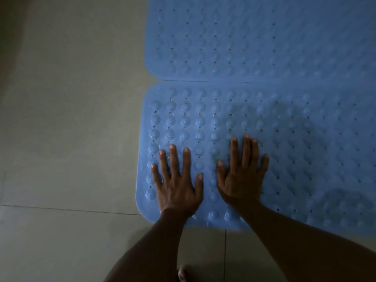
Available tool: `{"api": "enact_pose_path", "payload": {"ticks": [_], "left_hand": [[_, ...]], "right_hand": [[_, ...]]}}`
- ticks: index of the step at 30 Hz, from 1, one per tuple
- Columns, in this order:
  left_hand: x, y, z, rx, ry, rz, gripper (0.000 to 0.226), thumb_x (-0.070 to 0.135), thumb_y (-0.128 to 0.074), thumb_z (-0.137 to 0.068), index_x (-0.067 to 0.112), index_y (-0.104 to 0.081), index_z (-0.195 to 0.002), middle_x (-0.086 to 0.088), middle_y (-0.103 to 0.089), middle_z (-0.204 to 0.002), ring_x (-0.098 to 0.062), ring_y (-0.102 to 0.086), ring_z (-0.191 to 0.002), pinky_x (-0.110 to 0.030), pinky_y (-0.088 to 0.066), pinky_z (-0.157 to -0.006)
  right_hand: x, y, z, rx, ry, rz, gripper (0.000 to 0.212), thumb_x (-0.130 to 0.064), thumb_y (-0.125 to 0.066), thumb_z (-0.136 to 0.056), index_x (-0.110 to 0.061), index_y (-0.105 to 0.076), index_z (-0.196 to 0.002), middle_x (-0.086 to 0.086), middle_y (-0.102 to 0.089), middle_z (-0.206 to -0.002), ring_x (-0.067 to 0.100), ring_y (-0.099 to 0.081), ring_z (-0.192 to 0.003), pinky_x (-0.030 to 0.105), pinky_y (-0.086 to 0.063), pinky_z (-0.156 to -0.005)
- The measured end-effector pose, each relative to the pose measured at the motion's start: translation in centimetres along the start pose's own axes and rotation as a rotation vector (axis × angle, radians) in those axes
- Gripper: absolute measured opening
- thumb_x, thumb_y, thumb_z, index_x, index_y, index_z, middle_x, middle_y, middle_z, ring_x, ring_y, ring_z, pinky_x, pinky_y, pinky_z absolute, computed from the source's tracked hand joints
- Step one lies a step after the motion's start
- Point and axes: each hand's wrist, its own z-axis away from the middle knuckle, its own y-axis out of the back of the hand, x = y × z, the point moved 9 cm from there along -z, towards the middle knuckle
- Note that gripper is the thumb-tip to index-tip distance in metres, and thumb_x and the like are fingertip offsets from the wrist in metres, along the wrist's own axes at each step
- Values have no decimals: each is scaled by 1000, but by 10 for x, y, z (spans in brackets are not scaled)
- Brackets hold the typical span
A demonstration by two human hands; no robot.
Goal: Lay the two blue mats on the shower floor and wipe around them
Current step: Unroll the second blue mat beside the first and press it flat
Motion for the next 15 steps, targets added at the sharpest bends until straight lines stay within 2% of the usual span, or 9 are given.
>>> {"api": "enact_pose_path", "payload": {"ticks": [15], "left_hand": [[-1, -1, -3, 13, -15, -6, 78, 63, -24, -99, 27, 6, -162, -11, 17, -169, -35, 17, -155, -61, 2, -123]], "right_hand": [[-2, -3, -3, -3, 24, 29, 71, -52, -33, -98, -15, -22, -158, 18, -15, -165, 38, -16, -152, 64, -14, -116]]}}
